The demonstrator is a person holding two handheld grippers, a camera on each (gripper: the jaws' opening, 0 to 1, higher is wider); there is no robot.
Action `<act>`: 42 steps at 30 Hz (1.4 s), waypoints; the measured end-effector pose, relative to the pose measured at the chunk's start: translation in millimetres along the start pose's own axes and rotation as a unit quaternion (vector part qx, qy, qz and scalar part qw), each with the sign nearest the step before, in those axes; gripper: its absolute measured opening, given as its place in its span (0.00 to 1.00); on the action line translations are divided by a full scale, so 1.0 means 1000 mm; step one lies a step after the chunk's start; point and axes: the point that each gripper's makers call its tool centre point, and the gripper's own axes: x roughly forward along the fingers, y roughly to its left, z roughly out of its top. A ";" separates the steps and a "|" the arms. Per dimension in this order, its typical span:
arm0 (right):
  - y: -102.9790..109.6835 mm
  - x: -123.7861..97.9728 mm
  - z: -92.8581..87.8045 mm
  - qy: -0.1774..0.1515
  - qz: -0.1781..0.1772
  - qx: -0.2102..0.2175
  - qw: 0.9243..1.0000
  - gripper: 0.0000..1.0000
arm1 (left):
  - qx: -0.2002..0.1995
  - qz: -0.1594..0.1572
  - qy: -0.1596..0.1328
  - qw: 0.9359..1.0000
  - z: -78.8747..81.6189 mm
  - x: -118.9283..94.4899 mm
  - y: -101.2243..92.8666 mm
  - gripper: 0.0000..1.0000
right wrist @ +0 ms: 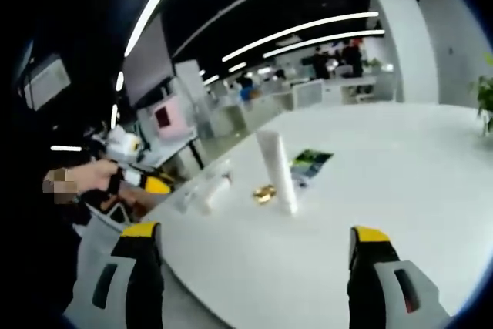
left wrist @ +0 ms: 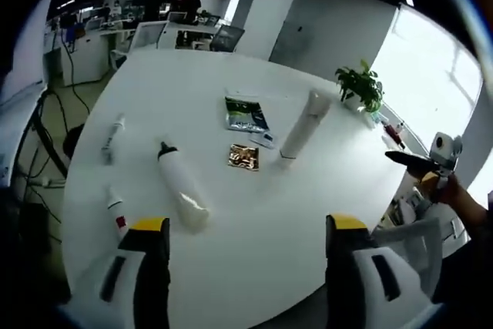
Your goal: Arrange the skincare products in the storage area until every visible bottle or jar stands upright without overlapping.
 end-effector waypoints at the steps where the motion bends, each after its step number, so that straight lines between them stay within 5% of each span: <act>1: 0.001 0.000 0.000 0.001 0.000 0.000 1.000 0.99 | -0.001 0.001 0.001 1.000 0.000 0.003 0.001 0.76; 15: -0.021 -0.005 -0.004 0.015 -0.025 0.012 1.000 0.99 | -0.019 0.025 0.031 0.999 0.004 0.034 0.028 0.70; 42: -0.033 0.007 -0.014 0.024 -0.031 0.039 0.998 0.99 | -0.042 0.058 0.069 0.995 -0.003 0.067 0.058 0.67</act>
